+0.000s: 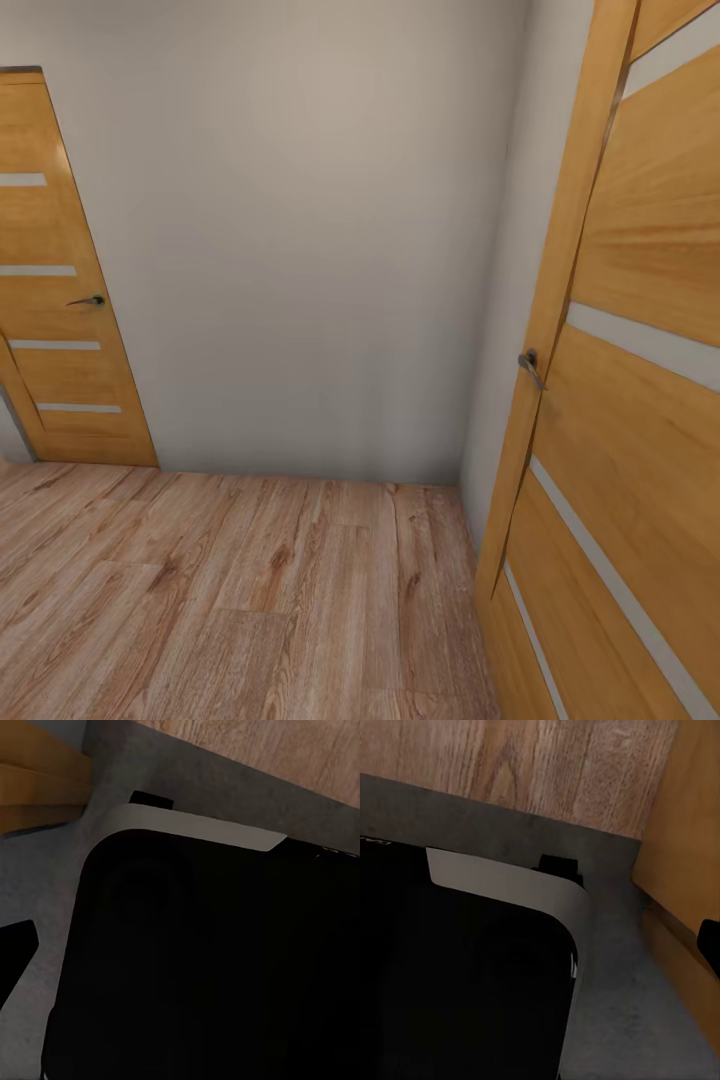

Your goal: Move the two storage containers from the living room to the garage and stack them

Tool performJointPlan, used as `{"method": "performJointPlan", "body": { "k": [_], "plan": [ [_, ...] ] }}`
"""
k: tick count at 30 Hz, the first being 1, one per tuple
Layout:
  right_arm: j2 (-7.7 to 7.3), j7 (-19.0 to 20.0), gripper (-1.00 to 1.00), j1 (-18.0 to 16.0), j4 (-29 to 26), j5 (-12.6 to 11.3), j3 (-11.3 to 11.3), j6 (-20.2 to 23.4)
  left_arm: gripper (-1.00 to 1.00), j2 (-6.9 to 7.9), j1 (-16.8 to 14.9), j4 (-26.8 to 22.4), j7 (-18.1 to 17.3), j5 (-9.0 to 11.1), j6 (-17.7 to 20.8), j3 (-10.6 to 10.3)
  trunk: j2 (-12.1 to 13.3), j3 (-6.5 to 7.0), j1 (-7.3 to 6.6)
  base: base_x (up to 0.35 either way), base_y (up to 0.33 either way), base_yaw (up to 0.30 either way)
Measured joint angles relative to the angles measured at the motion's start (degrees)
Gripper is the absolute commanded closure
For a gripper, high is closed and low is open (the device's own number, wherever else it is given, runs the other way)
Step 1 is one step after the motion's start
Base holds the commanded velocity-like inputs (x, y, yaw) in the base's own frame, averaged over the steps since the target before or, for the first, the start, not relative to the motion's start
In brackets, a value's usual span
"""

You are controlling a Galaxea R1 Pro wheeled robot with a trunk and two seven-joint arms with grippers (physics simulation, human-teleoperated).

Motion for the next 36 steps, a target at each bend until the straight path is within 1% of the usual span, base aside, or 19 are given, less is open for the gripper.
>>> {"method": "performJointPlan", "body": {
  "k": [3,10,19,21,26,30,36],
  "plan": [
    [0.0,0.04,-1.0,0.0,0.0,0.01,-0.04,0.0,-1.0,0.0,0.0,0.0,0.0,0.0,0.0,0.0,0.0,0.0,0.0,0.0,-0.031,0.0],
    [-0.18,0.05,-1.0,0.0,-0.03,0.04,-0.05,0.0,-1.0,0.0,0.0,0.02,0.03,0.0,0.0,0.0,0.0,0.0,0.0,0.0,-0.158,0.0],
    [-0.21,-0.1,-1.0,0.0,-0.07,0.05,-0.06,0.07,-1.0,0.0,0.0,0.0,0.03,0.0,0.0,0.0,0.0,0.0,0.0,0.0,-0.014,0.0],
    [-0.19,-0.79,-1.0,0.0,-0.05,0.06,-0.07,0.07,-1.0,0.0,0.0,0.0,0.0,0.0,0.0,0.0,0.0,0.0,0.0,0.0,0.0,0.003],
    [-0.12,-2.11,-1.0,0.0,-0.07,0.12,0.01,0.28,-1.0,0.0,0.0,0.0,0.03,0.0,0.0,0.0,0.0,0.0,0.0,0.0,0.0,0.168],
    [-0.14,-2.46,-1.0,0.0,-0.08,0.14,0.03,0.24,-1.0,0.0,0.0,0.0,0.03,0.0,0.0,0.0,0.0,0.0,0.0,0.0,0.0,0.209],
    [-0.13,-2.58,-1.0,0.0,-0.08,0.15,0.04,0.23,-1.0,0.0,0.0,0.0,0.02,0.0,0.0,0.0,0.0,0.0,0.0,0.0,0.0,0.045]
  ]
}}
